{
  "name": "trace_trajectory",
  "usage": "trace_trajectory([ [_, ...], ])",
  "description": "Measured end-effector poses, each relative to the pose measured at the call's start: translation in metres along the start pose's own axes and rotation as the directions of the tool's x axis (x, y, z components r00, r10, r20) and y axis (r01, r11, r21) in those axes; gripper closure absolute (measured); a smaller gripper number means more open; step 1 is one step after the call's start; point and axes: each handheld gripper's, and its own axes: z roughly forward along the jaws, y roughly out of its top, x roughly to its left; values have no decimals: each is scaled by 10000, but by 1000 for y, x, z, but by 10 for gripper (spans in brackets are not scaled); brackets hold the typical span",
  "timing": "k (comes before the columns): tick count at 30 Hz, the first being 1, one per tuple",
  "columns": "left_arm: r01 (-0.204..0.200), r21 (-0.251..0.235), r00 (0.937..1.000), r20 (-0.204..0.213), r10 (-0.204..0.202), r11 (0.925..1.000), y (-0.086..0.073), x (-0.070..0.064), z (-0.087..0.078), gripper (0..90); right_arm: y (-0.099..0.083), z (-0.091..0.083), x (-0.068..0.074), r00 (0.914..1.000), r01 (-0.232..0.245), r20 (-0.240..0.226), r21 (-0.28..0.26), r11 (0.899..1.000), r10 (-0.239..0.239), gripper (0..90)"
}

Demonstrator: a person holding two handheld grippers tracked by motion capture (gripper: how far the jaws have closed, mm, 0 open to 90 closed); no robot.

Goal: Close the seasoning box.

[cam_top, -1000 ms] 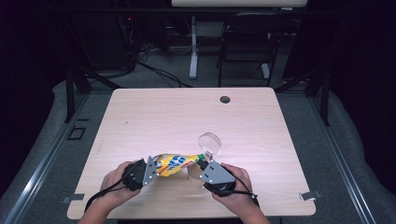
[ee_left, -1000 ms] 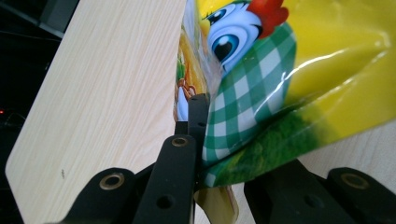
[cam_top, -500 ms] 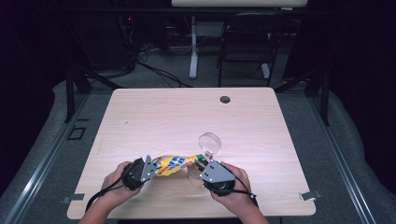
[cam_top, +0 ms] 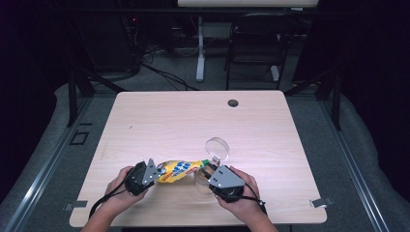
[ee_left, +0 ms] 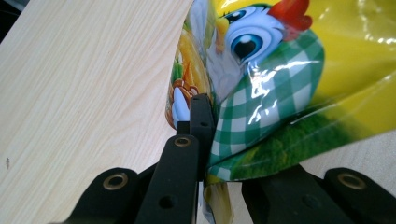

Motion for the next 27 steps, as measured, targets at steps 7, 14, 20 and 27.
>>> trace_trajectory([
  [7,551,-192,9983,201,-547,9983,-5,7,-1,862,-1,-1,-2,9998,-186,26,-84,9998,186,711],
  [14,1109,-336,9934,324,-1098,9933,-9,12,0,861,-3,-2,-3,9996,-270,52,-125,9996,270,696],
  [20,1751,-511,9837,516,-1725,9832,-12,18,0,861,-5,-3,-5,9990,-448,76,-230,9987,450,690],
  [27,3122,-911,9465,1149,-3014,9456,-24,31,1,860,-7,-4,-8,9981,-600,131,-280,9978,604,673],
])
